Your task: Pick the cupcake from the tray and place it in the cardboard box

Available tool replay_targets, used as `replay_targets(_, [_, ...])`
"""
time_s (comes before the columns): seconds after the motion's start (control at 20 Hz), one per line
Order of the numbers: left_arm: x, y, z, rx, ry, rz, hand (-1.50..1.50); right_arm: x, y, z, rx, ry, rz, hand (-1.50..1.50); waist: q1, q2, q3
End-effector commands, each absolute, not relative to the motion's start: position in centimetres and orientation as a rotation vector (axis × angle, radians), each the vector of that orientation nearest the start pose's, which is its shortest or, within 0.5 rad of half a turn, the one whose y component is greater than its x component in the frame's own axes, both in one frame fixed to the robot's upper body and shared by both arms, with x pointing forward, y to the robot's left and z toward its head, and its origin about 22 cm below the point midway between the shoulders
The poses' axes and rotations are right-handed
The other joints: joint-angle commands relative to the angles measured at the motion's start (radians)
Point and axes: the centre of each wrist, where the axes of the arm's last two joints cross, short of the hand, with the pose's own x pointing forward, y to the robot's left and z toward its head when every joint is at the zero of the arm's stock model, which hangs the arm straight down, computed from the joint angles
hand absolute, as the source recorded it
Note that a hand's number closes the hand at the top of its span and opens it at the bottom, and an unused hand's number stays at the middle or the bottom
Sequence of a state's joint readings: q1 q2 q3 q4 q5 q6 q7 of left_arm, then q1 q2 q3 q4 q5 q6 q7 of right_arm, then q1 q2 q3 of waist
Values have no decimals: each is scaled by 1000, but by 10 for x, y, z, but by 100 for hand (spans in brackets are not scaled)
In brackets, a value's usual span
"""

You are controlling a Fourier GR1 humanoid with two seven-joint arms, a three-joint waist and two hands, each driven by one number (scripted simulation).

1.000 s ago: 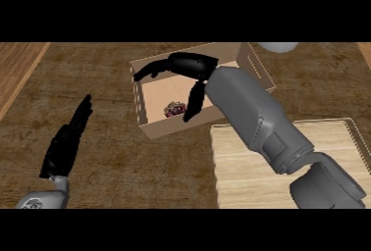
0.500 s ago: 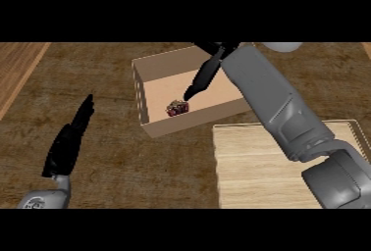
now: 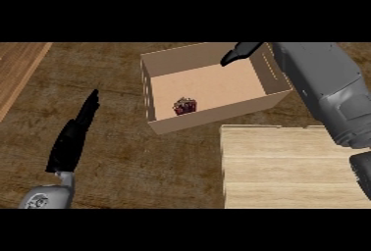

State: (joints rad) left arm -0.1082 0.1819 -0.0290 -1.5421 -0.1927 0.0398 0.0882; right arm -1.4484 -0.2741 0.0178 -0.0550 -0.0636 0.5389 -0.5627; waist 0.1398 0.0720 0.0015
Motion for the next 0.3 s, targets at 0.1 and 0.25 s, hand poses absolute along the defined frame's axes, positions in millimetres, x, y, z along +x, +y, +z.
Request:
replay_targets(0.1, [272,249,33,271,-1559,-319,0,486,-224,203,510,-1838,659,-150,28,21,3])
replay_targets(0.25, [279,242,39,267,-1597,-324,0,486,-236,218,509,-1852,694,-150,29,32,3])
